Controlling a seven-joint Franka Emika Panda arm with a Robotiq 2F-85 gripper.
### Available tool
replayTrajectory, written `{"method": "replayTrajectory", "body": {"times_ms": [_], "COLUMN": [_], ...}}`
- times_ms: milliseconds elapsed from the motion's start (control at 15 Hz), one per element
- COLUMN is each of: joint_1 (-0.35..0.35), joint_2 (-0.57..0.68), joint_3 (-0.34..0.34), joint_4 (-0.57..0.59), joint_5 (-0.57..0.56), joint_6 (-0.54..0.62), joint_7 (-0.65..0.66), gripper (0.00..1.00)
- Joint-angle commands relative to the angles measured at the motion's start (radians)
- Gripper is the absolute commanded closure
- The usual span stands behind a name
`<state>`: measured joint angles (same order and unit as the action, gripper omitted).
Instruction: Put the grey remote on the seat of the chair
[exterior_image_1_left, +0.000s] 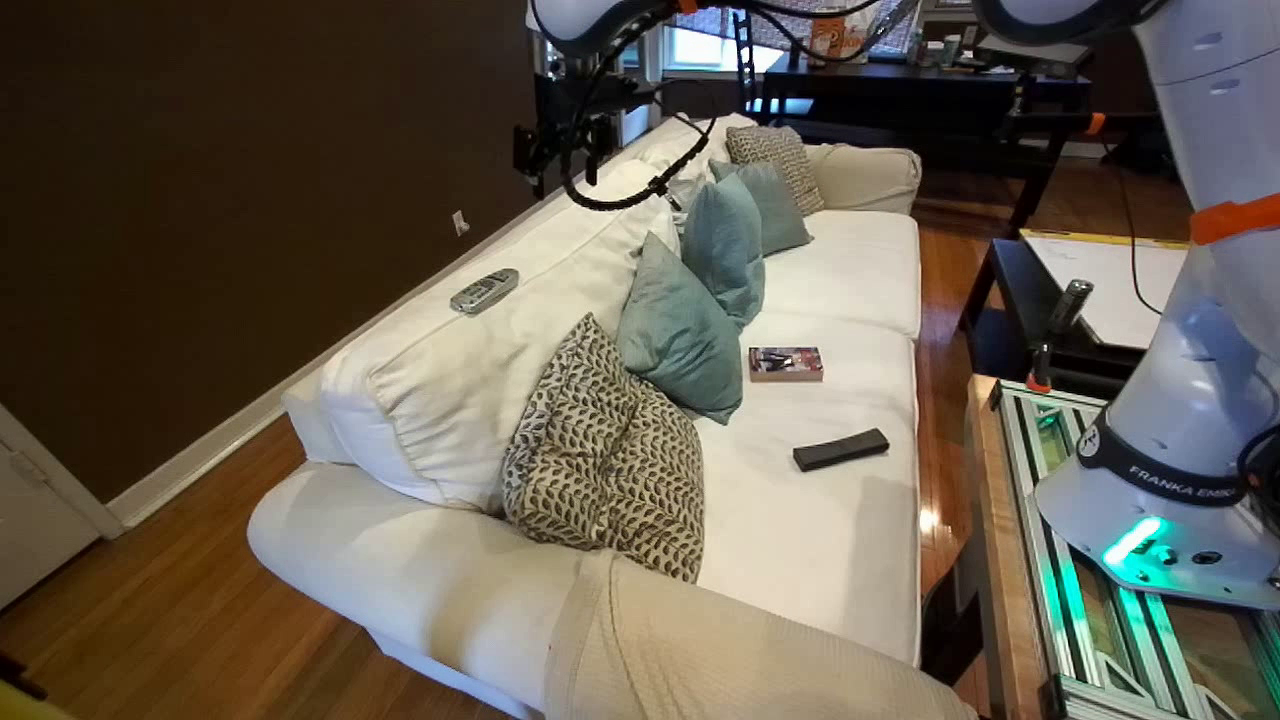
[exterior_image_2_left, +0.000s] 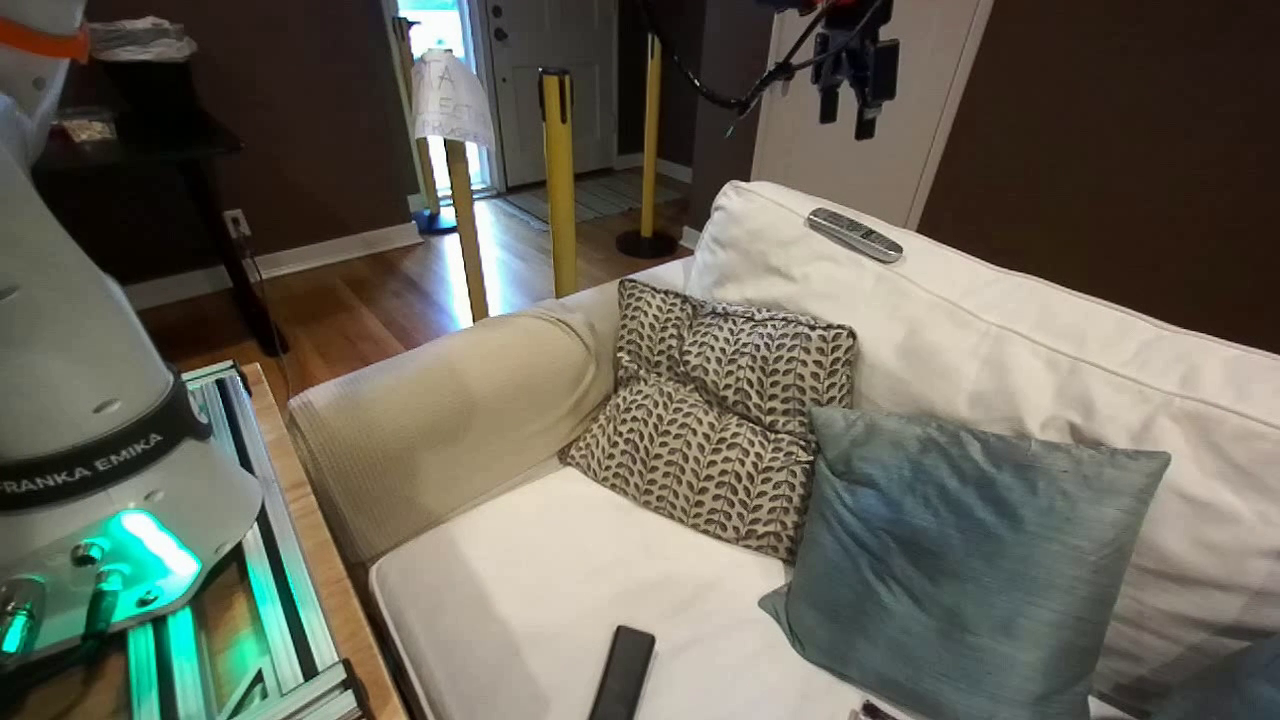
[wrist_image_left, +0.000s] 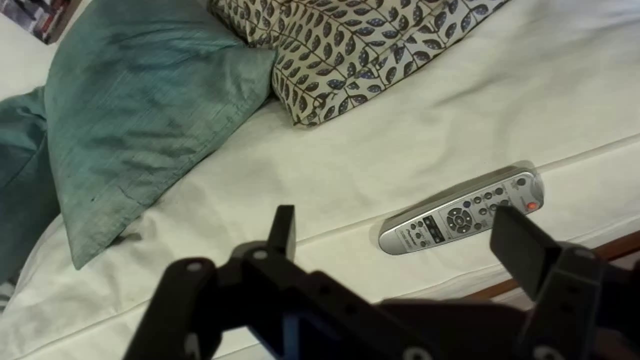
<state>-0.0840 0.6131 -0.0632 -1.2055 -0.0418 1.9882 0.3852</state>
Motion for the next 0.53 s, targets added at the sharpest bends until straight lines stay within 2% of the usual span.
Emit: {"method": "replayTrajectory", "body": {"times_ms": [0,267,467], "joint_1": [0.014,0.026,0.034], "joint_2": [0.118,0.211,0.261], "joint_3": [-0.017,-0.025,-0.028], "joint_4": [0.147,0.238,0.280], "joint_5": [0.071,0.079,0.075], "joint_6": [-0.048,-0.023,0.039], "joint_7": [0.099,0.171,0.200], "gripper": [0.00,0.00,0.00]}}
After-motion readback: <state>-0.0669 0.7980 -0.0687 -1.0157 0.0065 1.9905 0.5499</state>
